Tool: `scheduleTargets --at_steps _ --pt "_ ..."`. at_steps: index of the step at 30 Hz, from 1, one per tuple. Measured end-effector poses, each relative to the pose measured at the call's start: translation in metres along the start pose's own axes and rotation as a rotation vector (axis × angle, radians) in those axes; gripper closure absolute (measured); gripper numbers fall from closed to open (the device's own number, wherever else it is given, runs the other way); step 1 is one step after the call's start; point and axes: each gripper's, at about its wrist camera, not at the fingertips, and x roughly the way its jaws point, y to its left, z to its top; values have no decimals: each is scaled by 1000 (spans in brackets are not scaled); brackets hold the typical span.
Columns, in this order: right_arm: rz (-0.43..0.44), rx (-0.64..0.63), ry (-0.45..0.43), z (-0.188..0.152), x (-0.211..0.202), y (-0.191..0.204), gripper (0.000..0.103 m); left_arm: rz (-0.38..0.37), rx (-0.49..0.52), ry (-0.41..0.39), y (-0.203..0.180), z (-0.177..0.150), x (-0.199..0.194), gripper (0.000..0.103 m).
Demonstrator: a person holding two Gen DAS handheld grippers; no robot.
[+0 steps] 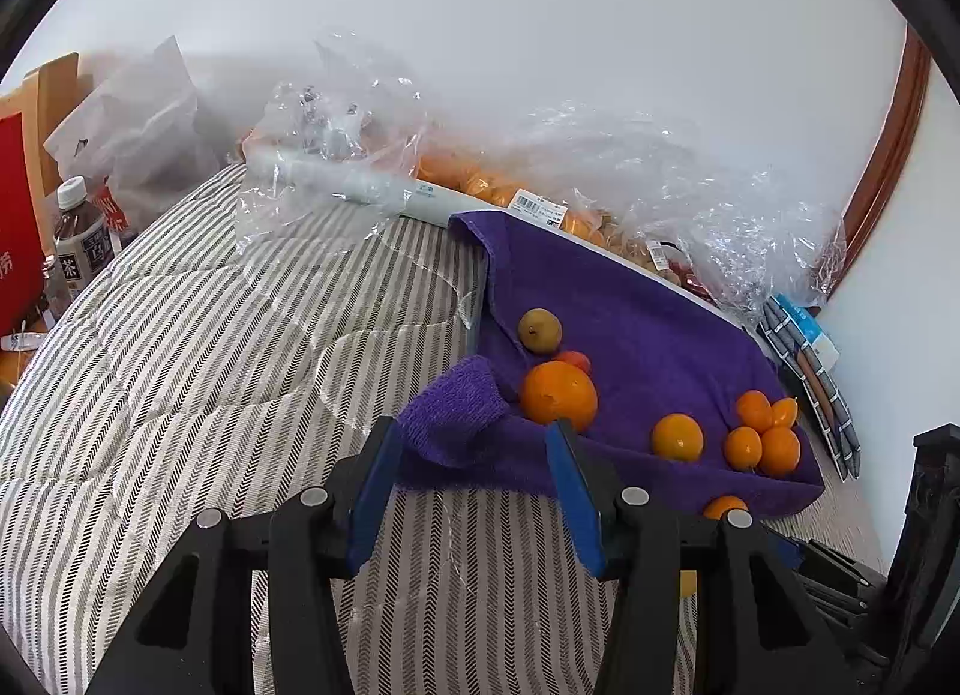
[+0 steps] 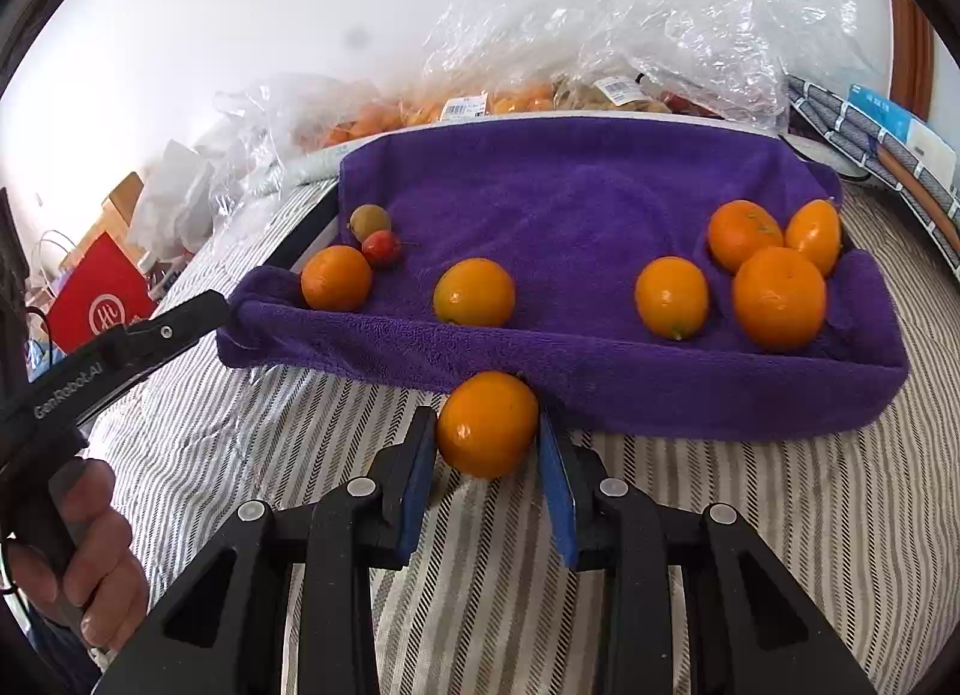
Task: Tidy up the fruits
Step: 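Grasp another orange with the right gripper while the left gripper grasps the yellow-green fruit, then carry the orange and the yellow-green fruit over the purple towel with both grippers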
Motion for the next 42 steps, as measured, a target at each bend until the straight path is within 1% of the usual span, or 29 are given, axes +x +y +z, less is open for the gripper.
scheduleTargets --at_steps 3,5,6,10,11,13,15,18,19,20,23,25,27,30,37,42 --pt "-27 -12 -40 -5 -15 -5 69 -57 35 31 -8 -4 2 55" --pt "-75 -31 -67 -9 -25 -11 69 -93 73 51 -17 -9 3 55" --pt "-95 -36 -76 -13 -32 -17 69 -121 98 64 -24 -12 3 55" --pt "-118 -26 -88 -22 -48 -38 69 -222 204 140 -56 -28 7 55" --pt "-125 -25 -95 -25 -52 -43 69 -233 228 153 -64 -33 7 55" --pt "-133 -22 -110 -30 -57 -51 69 -232 284 162 -80 -41 8 55" --pt "-131 -11 -117 -32 -59 -57 69 -220 313 174 -92 -49 10 55" --pt "-118 6 -115 -37 -60 -65 69 -169 301 222 -99 -54 20 55" --pt "-105 16 -116 -36 -61 -67 69 -165 300 232 -101 -54 22 55" --pt "-96 21 -125 -36 -62 -69 69 -166 297 233 -100 -53 23 55" --pt "-78 32 -127 -36 -62 -70 69 -171 296 237 -100 -53 25 65" --pt "-66 40 -122 -36 -60 -71 69 -172 292 241 -98 -53 25 79" --pt "-50 52 -118 -37 -59 -74 69 -179 289 242 -98 -53 25 79" --pt "-35 73 -130 -38 -62 -77 69 -197 288 219 -97 -53 21 79" --pt "-61 87 -144 -39 -64 -79 69 -195 276 136 -93 -47 9 79" --pt "-63 89 -154 -40 -66 -80 69 -194 234 82 -86 -40 0 79"
